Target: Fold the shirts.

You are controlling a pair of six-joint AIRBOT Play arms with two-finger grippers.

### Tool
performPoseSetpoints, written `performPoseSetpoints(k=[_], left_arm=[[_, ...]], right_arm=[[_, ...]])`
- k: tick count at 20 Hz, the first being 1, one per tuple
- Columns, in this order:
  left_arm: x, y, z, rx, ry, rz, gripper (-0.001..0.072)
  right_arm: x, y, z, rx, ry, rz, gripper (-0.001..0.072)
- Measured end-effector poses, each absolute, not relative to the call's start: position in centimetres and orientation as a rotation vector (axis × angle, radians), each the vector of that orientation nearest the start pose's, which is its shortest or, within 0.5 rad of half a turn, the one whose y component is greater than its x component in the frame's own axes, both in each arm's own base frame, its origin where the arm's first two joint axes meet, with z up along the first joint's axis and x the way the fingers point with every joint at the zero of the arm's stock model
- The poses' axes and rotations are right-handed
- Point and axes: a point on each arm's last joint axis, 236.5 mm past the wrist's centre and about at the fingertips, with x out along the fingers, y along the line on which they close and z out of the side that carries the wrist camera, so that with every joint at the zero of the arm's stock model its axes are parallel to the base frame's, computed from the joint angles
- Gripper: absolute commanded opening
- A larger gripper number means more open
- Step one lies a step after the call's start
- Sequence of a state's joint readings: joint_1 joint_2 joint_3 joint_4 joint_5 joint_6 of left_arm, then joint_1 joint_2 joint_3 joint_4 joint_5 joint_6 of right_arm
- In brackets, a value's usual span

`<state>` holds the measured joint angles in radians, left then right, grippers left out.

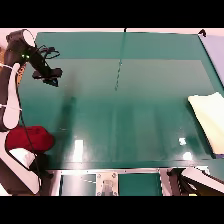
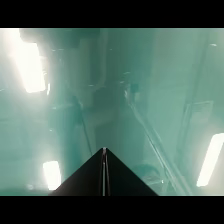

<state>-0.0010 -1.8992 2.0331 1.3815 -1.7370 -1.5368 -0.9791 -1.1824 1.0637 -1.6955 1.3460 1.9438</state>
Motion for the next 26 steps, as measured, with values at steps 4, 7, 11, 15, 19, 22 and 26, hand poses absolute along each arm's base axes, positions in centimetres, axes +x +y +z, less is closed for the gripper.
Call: performPoseSetpoints(k=[4,7,11,15,19,22,26], left_arm=[[45.5,-5.9,1.5,-0.142,1.588,-0.259,0.0018],[45.4,-7.7,3.0,-0.182,1.559,-0.33,0.0018],[44.6,-8.8,6.9,-0.201,1.481,-0.378,0.0018],[41.3,-10.0,10.4,-0.202,1.417,-0.393,0.0018],[35.3,-11.8,9.3,-0.209,1.431,-0.402,0.0018],[30.9,-12.5,6.6,-0.236,1.465,-0.384,0.0019],[28.0,-12.6,4.0,-0.259,1.488,-0.362,0.0019]], right_arm=[[16.8,-28.4,3.5,0.791,1.24,-1.09,0.0676],[21.2,-27.6,6.6,0.737,1.171,-0.985,0.0026],[28.4,-22.8,8.3,0.679,1.119,-0.746,0.0022],[32.1,-14.4,6.7,0.603,1.193,-0.472,0.0021],[30.7,-5.7,2.0,0.526,1.318,-0.253,0.0022],[29.1,-1.8,-0.6,0.469,1.372,-0.16,0.0022],[28.7,0.7,-1.9,0.419,1.375,-0.09,0.0022]])
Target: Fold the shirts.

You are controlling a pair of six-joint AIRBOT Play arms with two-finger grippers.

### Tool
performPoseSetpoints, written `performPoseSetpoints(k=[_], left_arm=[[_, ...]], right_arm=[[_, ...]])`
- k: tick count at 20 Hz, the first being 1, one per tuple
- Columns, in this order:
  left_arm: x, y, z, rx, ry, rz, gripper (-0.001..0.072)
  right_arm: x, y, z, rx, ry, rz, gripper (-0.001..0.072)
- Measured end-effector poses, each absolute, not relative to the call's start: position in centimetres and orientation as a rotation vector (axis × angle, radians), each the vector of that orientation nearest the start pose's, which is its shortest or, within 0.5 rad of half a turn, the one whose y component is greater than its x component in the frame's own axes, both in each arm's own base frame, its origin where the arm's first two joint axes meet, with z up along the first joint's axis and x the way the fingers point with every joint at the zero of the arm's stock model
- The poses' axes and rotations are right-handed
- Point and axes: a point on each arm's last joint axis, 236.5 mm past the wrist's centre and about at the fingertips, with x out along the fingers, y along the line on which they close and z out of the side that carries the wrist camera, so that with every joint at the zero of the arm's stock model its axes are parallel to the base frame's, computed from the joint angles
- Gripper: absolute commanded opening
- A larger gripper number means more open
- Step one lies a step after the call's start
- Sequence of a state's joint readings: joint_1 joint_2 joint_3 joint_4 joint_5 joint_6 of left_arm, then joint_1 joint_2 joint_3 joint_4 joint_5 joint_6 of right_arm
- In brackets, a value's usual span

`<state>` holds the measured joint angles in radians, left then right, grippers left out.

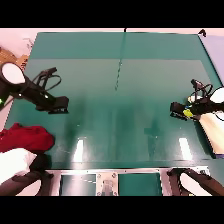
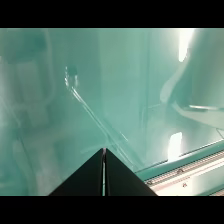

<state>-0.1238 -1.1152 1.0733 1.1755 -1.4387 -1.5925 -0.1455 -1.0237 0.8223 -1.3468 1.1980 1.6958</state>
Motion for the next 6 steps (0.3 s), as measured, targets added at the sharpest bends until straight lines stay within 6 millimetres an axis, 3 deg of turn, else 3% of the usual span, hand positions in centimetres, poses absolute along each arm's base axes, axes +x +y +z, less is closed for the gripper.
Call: performPoseSetpoints(k=[6], left_arm=[[27.16,-12.72,3.08,-0.273,1.486,-0.357,0.0019]], right_arm=[[28.59,1.53,-2.33,0.4,1.374,-0.067,0.0023]])
